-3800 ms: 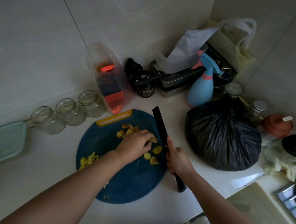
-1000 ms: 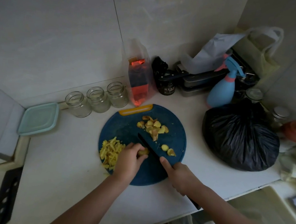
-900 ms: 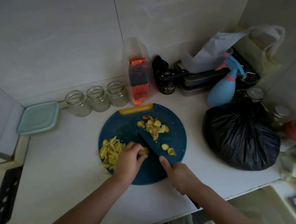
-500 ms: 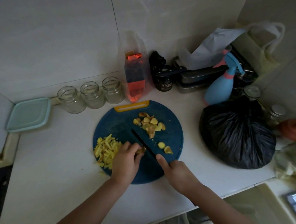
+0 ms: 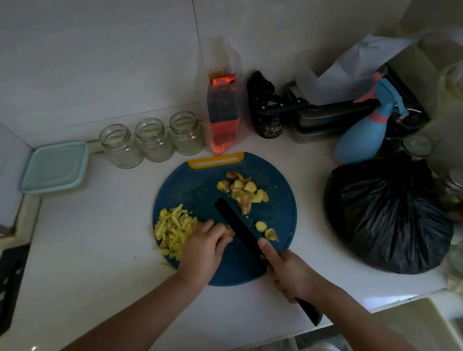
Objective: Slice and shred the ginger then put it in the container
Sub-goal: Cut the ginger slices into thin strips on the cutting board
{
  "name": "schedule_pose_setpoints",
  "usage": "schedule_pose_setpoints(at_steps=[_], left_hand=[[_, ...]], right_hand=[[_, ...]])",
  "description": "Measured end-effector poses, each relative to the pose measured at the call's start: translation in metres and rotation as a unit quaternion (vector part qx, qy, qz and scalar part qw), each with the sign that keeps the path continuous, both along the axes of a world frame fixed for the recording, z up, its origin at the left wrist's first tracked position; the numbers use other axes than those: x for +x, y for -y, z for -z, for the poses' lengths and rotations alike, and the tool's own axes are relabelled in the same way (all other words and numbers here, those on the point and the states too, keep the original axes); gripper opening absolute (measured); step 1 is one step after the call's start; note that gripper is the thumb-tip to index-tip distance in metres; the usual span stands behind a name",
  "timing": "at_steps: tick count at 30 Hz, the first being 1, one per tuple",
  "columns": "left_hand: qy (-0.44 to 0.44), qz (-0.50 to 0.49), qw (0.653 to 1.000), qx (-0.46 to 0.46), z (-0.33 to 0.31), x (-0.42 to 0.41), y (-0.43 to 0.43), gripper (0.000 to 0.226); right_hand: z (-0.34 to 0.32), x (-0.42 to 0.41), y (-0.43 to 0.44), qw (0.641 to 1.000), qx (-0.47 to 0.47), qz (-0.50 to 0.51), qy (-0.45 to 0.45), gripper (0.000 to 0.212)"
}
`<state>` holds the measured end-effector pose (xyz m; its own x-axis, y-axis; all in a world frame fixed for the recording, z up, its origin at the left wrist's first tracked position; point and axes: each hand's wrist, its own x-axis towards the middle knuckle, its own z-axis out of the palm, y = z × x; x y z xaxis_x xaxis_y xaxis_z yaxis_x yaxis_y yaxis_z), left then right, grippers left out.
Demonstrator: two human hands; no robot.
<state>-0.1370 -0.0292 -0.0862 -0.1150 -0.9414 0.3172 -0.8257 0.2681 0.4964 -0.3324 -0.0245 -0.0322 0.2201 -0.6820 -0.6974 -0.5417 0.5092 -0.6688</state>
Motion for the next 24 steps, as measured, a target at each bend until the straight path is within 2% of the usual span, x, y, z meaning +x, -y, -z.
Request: schedule_pose_setpoints(at_steps=[6, 12, 14, 16, 20, 24], left_hand=[[-0.014, -0.017, 1.000, -0.010, 0.007, 0.000, 0.000, 0.016], [-0.029, -0.019, 0.999, -0.002, 0.010, 0.001, -0.001, 0.013], [-0.033, -0.019, 0.999, 0.003, 0.010, 0.002, -0.001, 0.005], [-0.032, -0.015, 0.999, 0.011, 0.009, 0.003, 0.000, 0.007], [-0.033, -0.009, 0.999, 0.027, 0.007, 0.004, -0.001, 0.017], [-0.046, -0.008, 0.999, 0.018, 0.008, 0.004, 0.000, 0.015]], right_hand=[[0.000, 0.004, 0.014, 0.997, 0.081, -0.014, 0.000, 0.065], [0.008, 0.027, 0.022, 0.995, 0.018, -0.065, -0.070, 0.081], [0.009, 0.036, 0.026, 0.993, -0.003, -0.065, -0.094, 0.067], [0.007, 0.042, 0.029, 0.996, 0.004, -0.039, -0.085, 0.059], [-0.006, 0.032, 0.031, 0.997, 0.076, 0.022, -0.014, 0.059], [-0.016, 0.017, 0.020, 0.999, 0.032, 0.019, -0.007, 0.058]])
